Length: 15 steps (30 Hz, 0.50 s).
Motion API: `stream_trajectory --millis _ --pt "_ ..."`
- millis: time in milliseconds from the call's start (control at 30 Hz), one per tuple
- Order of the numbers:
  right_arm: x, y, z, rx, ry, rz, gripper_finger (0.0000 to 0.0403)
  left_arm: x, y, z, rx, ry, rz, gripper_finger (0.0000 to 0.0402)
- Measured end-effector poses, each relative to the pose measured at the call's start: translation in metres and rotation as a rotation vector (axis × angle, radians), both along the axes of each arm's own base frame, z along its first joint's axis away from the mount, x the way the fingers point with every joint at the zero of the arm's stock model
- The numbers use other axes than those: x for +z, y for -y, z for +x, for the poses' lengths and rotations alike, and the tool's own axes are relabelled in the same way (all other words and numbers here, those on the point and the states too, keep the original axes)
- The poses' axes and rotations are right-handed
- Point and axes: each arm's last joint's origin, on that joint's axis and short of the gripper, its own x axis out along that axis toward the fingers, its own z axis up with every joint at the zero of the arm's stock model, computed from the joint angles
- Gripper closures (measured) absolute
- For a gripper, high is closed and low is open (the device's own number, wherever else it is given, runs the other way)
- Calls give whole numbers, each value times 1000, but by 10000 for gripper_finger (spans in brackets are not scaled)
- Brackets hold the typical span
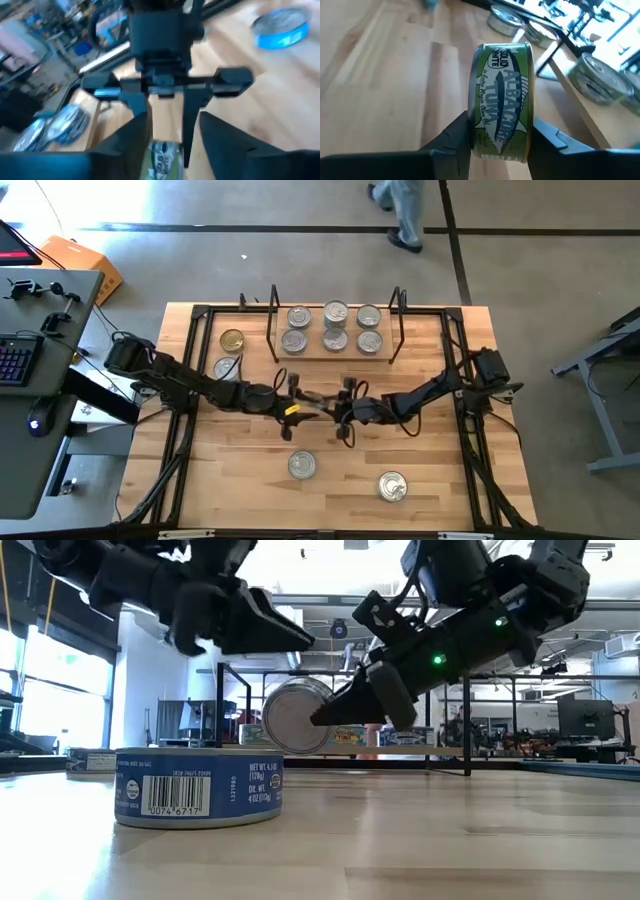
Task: Stack canned seafood by type on shelf
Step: Stack the green tuna can on top of the green tuna can on the shelf
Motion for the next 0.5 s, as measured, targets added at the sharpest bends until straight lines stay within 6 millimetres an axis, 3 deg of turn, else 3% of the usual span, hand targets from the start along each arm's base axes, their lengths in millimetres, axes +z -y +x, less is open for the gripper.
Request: stream_trajectory --millis 200,500 --pt "3 12 11 -36 -105 84 282 -7 -8 15 68 -138 42 162" --pt "18 14 25 -57 -198 80 282 -17 -12 32 177 -341 184 157"
